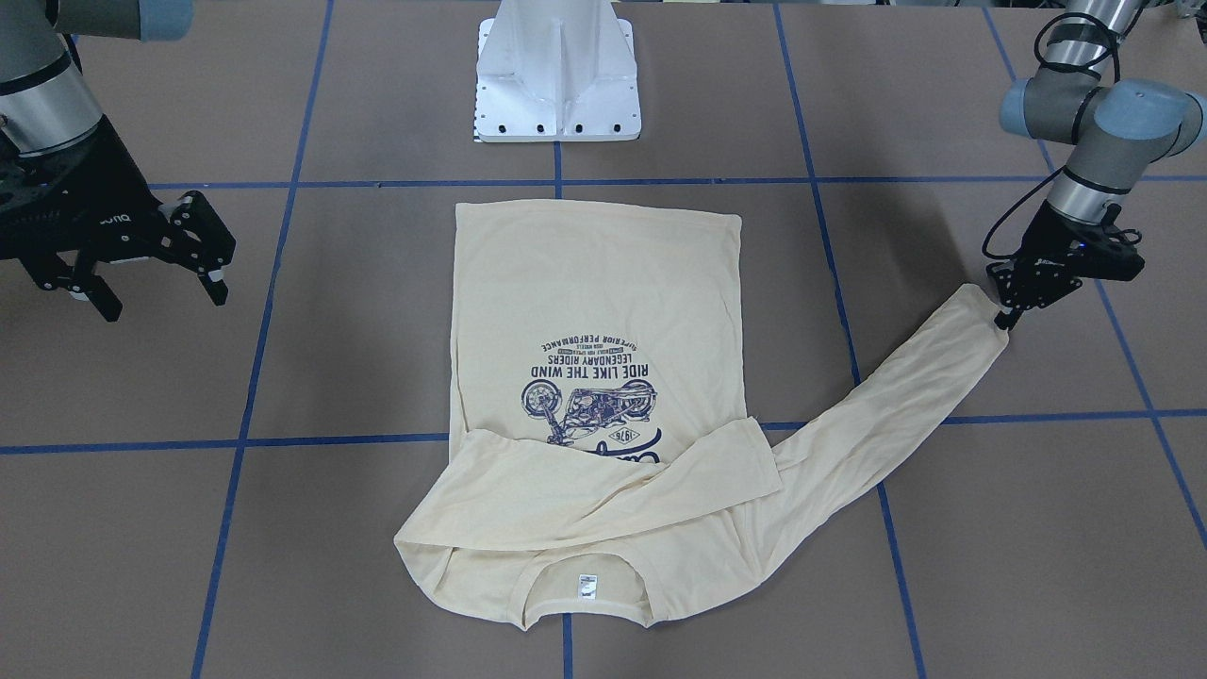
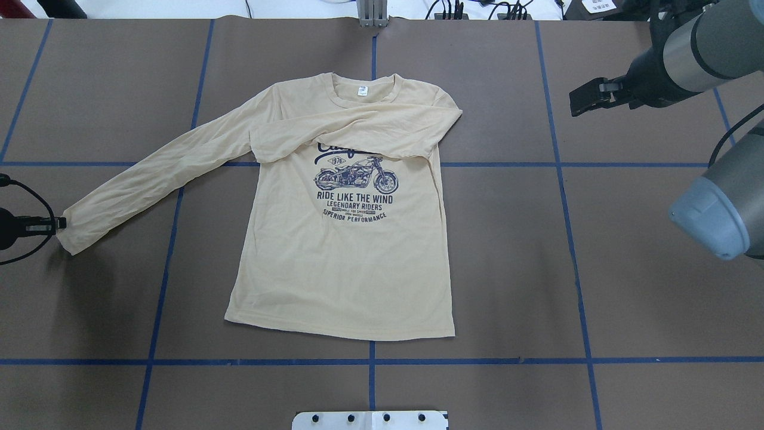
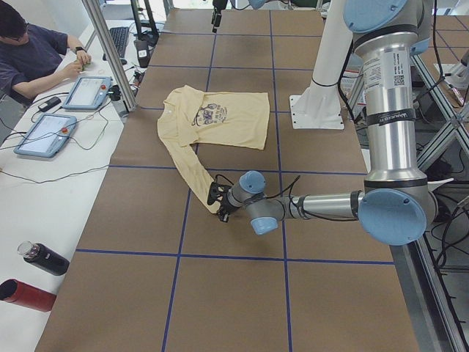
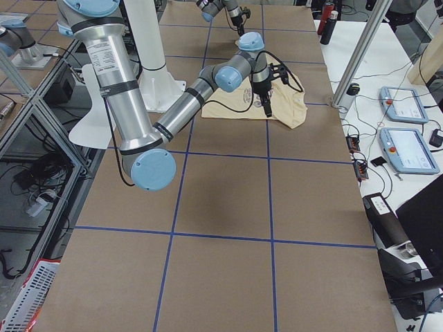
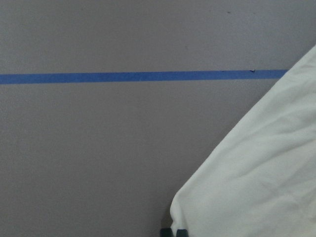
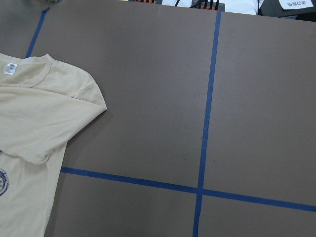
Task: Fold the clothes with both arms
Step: 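Lower the left gripper onto the other sleeve cuff and grasp, then carry the sleeve with the left gripper across the shirt front, then release the sleeve with the left gripper while both grippers move toward the hem, then lower both grippers to the hem corners nearest the robot and grasp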
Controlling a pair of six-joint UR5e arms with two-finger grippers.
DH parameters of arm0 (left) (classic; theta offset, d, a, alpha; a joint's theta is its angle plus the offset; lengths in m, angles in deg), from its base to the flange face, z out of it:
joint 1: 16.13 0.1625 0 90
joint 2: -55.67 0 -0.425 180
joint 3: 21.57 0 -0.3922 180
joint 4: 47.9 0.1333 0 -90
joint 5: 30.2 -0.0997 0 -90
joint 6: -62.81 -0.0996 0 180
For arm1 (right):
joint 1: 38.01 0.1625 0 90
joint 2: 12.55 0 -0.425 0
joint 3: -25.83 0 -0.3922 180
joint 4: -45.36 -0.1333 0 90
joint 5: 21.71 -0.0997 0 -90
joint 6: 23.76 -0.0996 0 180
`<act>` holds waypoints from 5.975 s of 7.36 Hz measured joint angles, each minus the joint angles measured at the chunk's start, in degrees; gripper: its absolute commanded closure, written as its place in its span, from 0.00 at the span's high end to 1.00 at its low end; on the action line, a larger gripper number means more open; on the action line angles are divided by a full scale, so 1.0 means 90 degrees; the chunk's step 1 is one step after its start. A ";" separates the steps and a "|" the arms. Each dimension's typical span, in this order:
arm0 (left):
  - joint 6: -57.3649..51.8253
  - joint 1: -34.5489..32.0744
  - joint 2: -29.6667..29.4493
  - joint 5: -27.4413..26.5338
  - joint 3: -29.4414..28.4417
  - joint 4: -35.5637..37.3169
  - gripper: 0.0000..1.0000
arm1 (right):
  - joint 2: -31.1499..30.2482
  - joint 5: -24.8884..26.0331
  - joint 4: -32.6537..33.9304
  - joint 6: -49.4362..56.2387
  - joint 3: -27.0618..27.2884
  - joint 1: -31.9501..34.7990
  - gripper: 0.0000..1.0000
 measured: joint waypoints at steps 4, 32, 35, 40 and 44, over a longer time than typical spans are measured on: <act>-0.0281 -0.0293 -0.0298 0.0817 0.1033 0.1251 0.00 | -0.0016 -0.0002 0.0000 -0.0001 -0.0008 0.0000 1.00; -0.0375 0.0801 -0.3917 0.0077 0.3700 0.6889 1.00 | 0.0261 0.1354 0.0023 -0.2617 0.0510 -0.1817 1.00; -0.0233 0.1024 -0.3135 0.0093 0.4131 0.6738 1.00 | 0.0186 0.1775 -0.0231 -0.3124 0.0674 -0.2888 1.00; 0.0647 0.2431 -0.2045 -0.0660 0.3715 0.5943 0.98 | -0.0106 0.2762 0.0156 -0.3281 0.0683 -0.3855 1.00; 0.1075 0.2868 -0.1862 -0.0904 0.2995 0.4912 0.76 | -0.0054 0.2777 0.0162 -0.3283 0.0689 -0.3860 1.00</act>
